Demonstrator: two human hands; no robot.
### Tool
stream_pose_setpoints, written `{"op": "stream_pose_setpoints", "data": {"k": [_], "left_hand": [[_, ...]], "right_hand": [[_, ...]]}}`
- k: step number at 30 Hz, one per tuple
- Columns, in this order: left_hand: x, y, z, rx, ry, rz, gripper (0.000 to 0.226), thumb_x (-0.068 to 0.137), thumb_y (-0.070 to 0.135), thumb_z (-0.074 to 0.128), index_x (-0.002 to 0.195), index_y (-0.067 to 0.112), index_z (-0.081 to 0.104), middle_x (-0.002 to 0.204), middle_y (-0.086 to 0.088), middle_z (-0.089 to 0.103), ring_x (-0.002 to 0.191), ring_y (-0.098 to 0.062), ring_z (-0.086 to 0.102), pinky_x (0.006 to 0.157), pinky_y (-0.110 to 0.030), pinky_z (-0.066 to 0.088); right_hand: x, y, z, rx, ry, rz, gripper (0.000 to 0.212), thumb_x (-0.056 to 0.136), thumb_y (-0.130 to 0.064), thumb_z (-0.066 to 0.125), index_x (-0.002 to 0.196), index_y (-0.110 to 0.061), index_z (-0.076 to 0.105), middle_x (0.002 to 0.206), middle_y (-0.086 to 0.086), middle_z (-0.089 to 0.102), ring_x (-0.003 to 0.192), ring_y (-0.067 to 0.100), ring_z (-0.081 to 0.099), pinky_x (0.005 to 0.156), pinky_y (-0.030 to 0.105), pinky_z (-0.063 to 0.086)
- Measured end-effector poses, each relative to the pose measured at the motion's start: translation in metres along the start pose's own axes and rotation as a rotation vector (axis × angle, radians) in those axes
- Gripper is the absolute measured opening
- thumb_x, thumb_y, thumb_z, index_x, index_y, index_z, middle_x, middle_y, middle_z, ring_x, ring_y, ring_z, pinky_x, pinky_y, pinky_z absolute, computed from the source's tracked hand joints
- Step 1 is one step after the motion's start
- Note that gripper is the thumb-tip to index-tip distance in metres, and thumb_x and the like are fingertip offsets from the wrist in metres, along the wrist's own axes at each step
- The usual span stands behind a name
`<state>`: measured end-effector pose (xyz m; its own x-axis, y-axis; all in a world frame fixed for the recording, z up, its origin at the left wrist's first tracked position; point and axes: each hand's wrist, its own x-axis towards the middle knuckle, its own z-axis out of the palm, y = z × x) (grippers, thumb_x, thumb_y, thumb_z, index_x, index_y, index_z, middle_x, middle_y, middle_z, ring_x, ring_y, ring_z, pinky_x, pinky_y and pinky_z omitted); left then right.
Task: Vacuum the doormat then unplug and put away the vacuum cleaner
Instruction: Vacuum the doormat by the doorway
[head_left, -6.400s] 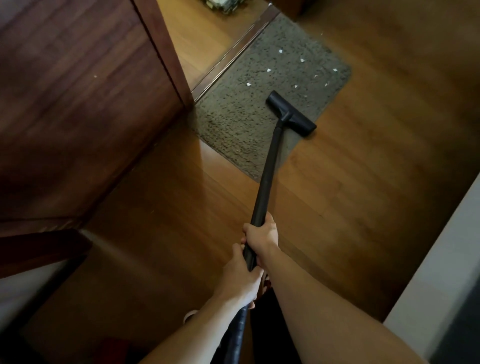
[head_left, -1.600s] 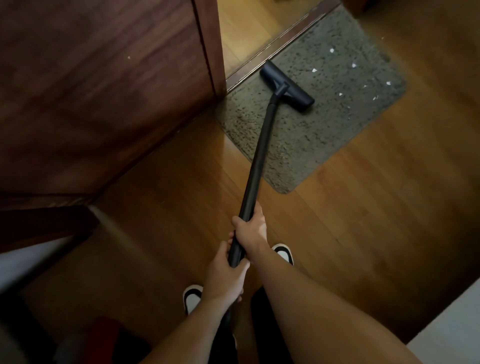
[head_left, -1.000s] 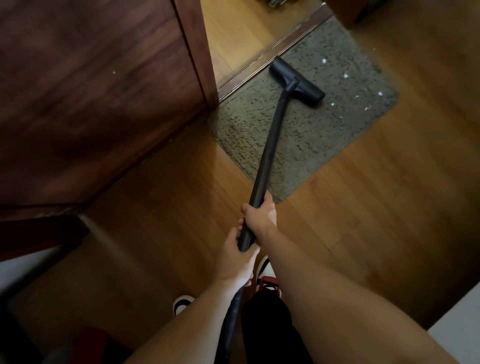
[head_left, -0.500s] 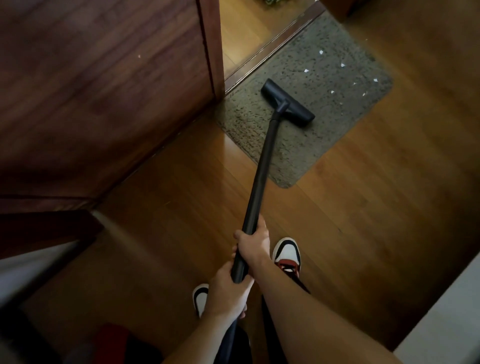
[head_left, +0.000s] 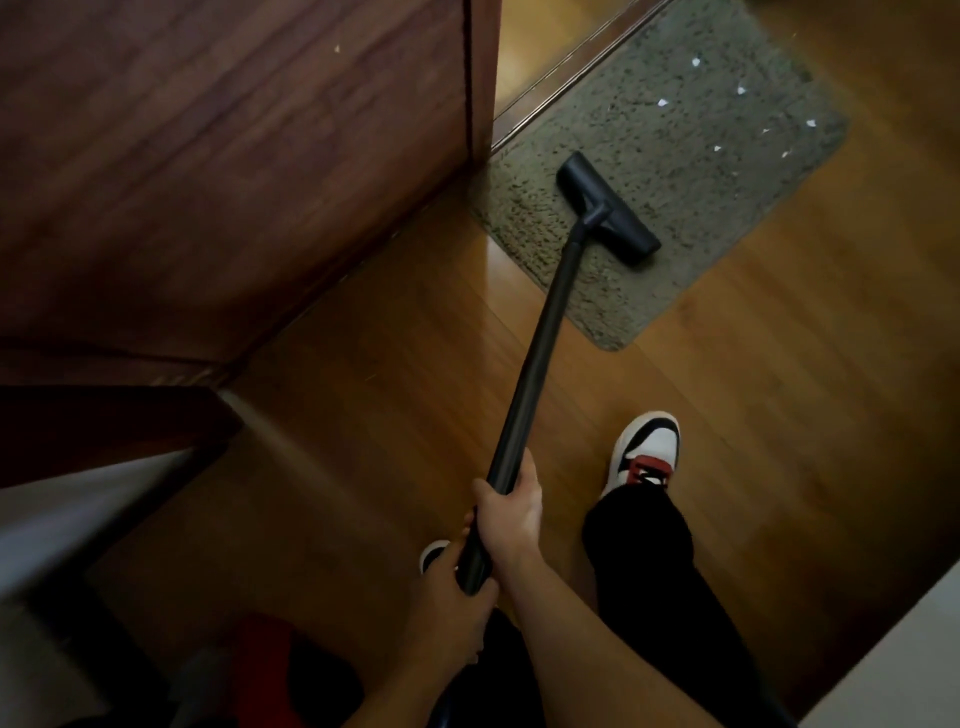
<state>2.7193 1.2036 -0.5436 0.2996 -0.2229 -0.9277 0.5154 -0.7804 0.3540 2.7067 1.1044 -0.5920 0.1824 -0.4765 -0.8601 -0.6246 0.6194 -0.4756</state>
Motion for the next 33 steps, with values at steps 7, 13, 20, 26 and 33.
{"op": "stream_pose_setpoints", "data": {"k": [7, 13, 20, 26, 33], "left_hand": [[0.031, 0.054, 0.024, 0.048, 0.037, 0.071, 0.011, 0.087, 0.024, 0.068, 0.098, 0.026, 0.066, 0.069, -0.003, 0.068, 0.052, -0.019, 0.062, 0.049, -0.03, 0.049], [0.057, 0.129, 0.046, 0.044, 0.009, 0.089, 0.007, 0.091, 0.02, 0.065, 0.098, 0.02, 0.064, 0.063, -0.006, 0.064, 0.046, -0.018, 0.057, 0.044, -0.026, 0.044], [0.089, 0.196, 0.073, 0.105, 0.043, 0.116, 0.005, 0.091, 0.025, 0.066, 0.093, 0.022, 0.063, 0.066, -0.014, 0.064, 0.041, -0.019, 0.056, 0.041, -0.025, 0.045], [0.1, 0.238, 0.09, 0.102, 0.041, 0.114, 0.008, 0.093, 0.023, 0.065, 0.088, 0.017, 0.061, 0.064, -0.013, 0.061, 0.042, -0.019, 0.053, 0.041, -0.025, 0.044], [0.109, 0.266, 0.108, 0.081, 0.034, 0.114, 0.008, 0.091, 0.022, 0.066, 0.086, 0.017, 0.062, 0.066, -0.017, 0.063, 0.041, -0.023, 0.054, 0.042, -0.028, 0.046]], "right_hand": [[0.045, -0.056, -0.023, -0.016, -0.027, 0.002, 0.083, 0.095, -0.006, 0.061, 0.161, -0.037, 0.02, 0.092, 0.011, 0.066, 0.049, 0.013, 0.061, 0.05, 0.032, 0.057], [0.091, -0.12, -0.049, -0.022, -0.012, -0.024, 0.079, 0.095, -0.005, 0.062, 0.159, -0.033, 0.025, 0.088, 0.009, 0.065, 0.045, 0.013, 0.06, 0.047, 0.031, 0.056], [0.137, -0.178, -0.077, -0.022, 0.016, -0.047, 0.077, 0.095, -0.006, 0.062, 0.158, -0.033, 0.027, 0.088, 0.009, 0.063, 0.045, 0.013, 0.06, 0.047, 0.03, 0.056], [0.16, -0.21, -0.096, -0.016, 0.015, -0.008, 0.081, 0.095, -0.007, 0.061, 0.161, -0.031, 0.021, 0.092, 0.01, 0.064, 0.044, 0.012, 0.06, 0.047, 0.029, 0.054], [0.172, -0.238, -0.118, -0.01, 0.027, -0.001, 0.08, 0.096, -0.006, 0.061, 0.161, -0.029, 0.02, 0.089, 0.009, 0.062, 0.04, 0.009, 0.058, 0.046, 0.027, 0.053]]}}
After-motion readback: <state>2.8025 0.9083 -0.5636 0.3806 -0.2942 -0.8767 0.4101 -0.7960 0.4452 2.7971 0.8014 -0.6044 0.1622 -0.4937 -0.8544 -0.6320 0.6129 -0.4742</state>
